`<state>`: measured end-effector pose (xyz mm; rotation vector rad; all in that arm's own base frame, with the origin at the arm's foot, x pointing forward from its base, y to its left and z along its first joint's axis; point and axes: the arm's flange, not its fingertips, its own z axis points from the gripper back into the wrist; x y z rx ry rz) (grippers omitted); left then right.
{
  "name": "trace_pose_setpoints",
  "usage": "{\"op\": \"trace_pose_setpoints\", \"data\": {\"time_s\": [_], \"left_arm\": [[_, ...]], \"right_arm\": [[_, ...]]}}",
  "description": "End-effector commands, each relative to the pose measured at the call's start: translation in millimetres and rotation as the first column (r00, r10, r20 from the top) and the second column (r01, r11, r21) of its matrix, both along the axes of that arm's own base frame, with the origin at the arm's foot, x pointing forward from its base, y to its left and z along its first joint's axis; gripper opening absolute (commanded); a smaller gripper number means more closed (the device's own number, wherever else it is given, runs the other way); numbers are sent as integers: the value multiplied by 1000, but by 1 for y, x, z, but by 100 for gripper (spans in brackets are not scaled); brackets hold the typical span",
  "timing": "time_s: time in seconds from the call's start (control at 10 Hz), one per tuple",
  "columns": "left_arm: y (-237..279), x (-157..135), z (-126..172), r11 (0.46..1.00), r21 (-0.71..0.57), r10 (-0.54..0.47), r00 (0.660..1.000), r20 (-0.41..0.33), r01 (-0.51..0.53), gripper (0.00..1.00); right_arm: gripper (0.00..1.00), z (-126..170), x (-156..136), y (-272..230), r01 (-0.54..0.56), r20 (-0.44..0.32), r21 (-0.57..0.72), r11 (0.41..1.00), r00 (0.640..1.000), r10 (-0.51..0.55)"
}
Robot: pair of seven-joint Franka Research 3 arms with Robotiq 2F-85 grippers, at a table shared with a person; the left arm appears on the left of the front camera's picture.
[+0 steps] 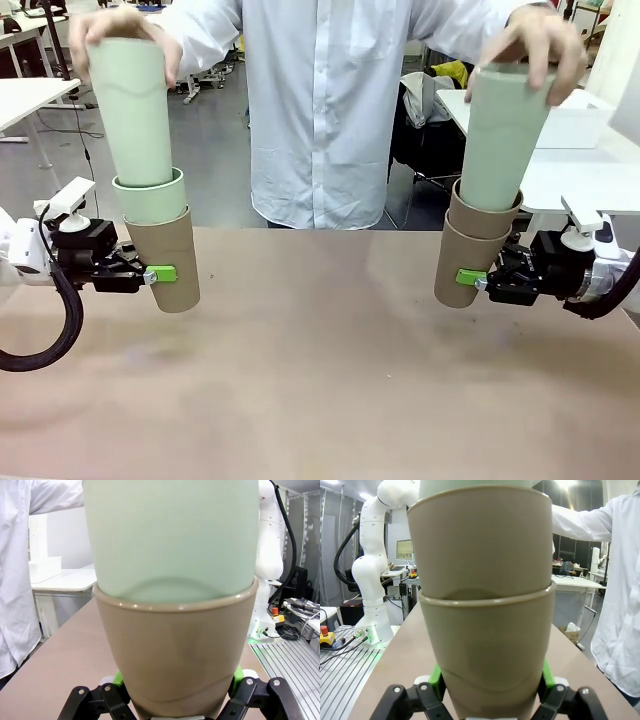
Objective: Stack the cups and store them in the basket.
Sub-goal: Place the stack of Reusable plastic cups into the Pantry Basket.
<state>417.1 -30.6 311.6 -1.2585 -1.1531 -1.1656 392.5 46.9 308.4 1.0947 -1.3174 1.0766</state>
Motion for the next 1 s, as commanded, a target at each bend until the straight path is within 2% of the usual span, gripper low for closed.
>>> {"op": "trace_pose_setpoints", "data": {"time_s": [0.0,0.9], "left_arm": [[0,1,3,1000,-4,-2,1000,4,2,85],[0,1,3,1000,-4,-2,1000,4,2,85]], "right_arm": [[87,4,0,-1,2,12,8,1000,1000,-2],[87,4,0,-1,2,12,8,1000,1000,-2]]}}
